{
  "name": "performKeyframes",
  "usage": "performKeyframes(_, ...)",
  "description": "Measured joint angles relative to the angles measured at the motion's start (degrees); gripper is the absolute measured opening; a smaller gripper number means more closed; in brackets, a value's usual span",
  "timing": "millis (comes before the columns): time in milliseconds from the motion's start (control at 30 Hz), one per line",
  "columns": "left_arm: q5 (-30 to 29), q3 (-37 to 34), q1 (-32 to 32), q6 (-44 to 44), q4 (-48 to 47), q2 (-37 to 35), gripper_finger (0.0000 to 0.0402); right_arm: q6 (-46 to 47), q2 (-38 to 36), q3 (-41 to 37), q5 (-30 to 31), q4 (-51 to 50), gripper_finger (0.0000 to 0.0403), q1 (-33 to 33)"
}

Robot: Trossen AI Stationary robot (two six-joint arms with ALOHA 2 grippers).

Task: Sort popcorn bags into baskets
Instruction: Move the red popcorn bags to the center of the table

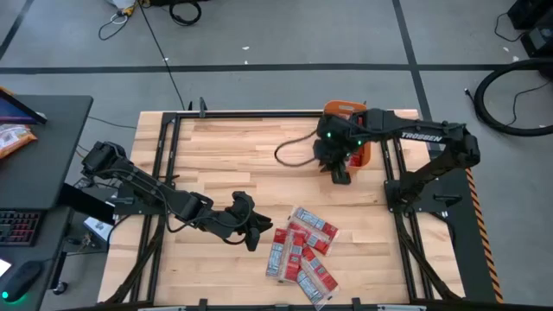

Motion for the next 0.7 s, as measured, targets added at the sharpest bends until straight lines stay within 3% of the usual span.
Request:
performKeyframes(500, -0.02, 0.0, 0.0, -0.02, 0.0, 0.0, 0.0107, 9.18, 0.07, -0.31, 0.18, 9.87, 0.0105, 17.41)
performKeyframes(700, -0.02, 0.0, 0.0, 0.04, 0.07, 0.14, 0.0107, 13.68, 0.11, -4.89, 1.05, 17.88, 0.0105, 23.37)
